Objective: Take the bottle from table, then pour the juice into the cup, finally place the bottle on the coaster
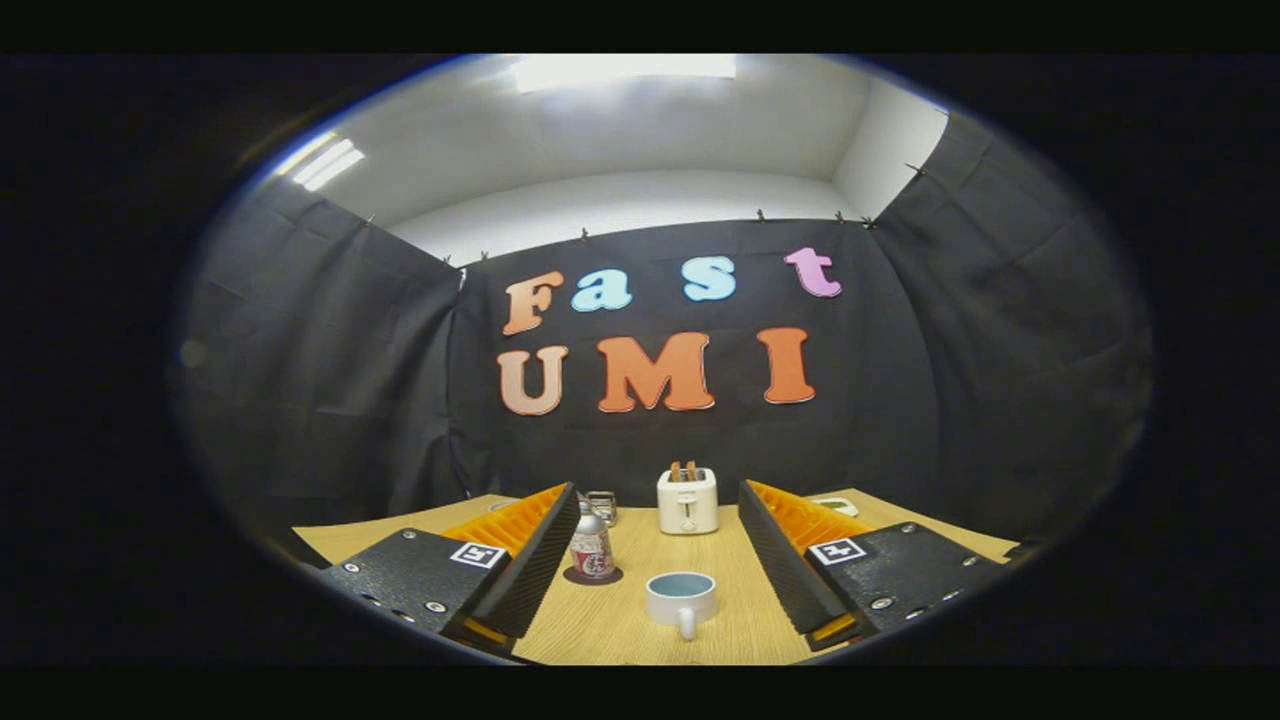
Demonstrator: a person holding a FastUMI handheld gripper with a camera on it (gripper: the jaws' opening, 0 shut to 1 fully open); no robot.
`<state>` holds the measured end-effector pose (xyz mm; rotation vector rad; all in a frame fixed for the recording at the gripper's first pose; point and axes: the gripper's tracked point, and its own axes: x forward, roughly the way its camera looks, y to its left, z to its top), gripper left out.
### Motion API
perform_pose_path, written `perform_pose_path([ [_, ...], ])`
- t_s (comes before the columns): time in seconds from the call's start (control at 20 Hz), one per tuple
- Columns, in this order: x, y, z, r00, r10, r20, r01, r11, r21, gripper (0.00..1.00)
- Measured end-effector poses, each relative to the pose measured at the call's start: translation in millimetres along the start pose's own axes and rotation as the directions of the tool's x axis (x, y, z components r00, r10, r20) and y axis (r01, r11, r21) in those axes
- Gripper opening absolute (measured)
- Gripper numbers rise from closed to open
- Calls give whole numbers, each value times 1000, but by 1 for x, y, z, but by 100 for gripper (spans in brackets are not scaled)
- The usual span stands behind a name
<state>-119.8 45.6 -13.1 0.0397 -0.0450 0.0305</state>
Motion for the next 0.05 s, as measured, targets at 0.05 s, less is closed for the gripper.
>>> perform_pose_path([
  [0.05, -2, 0, 3, 1000, 3, 7, -3, 1000, -7, 94],
])
